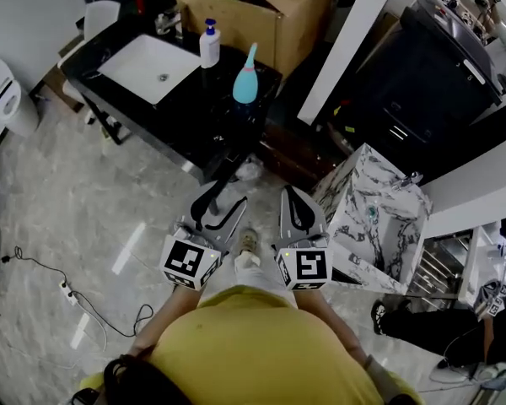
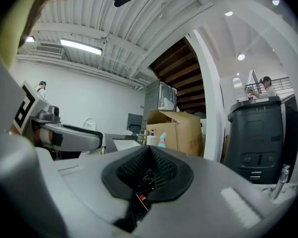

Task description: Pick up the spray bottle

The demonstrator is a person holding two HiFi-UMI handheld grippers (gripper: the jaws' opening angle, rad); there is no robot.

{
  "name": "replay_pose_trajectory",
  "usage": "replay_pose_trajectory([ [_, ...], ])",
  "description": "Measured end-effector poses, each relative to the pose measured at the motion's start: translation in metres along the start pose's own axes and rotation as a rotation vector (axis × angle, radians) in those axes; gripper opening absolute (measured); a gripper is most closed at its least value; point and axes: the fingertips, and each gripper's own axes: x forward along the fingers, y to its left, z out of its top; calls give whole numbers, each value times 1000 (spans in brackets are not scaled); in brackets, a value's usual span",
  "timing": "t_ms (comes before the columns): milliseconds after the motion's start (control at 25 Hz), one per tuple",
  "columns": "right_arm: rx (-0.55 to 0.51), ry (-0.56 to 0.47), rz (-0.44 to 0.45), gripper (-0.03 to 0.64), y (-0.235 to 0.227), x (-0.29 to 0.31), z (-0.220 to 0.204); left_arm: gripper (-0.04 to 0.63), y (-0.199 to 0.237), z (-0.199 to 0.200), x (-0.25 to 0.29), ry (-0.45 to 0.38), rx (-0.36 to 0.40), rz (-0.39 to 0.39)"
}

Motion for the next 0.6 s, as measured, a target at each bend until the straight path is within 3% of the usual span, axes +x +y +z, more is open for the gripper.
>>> replay_pose_trajectory([
  [600,8,7,97,0,-98,166,-12,236,89,0,163,44,-19,92],
])
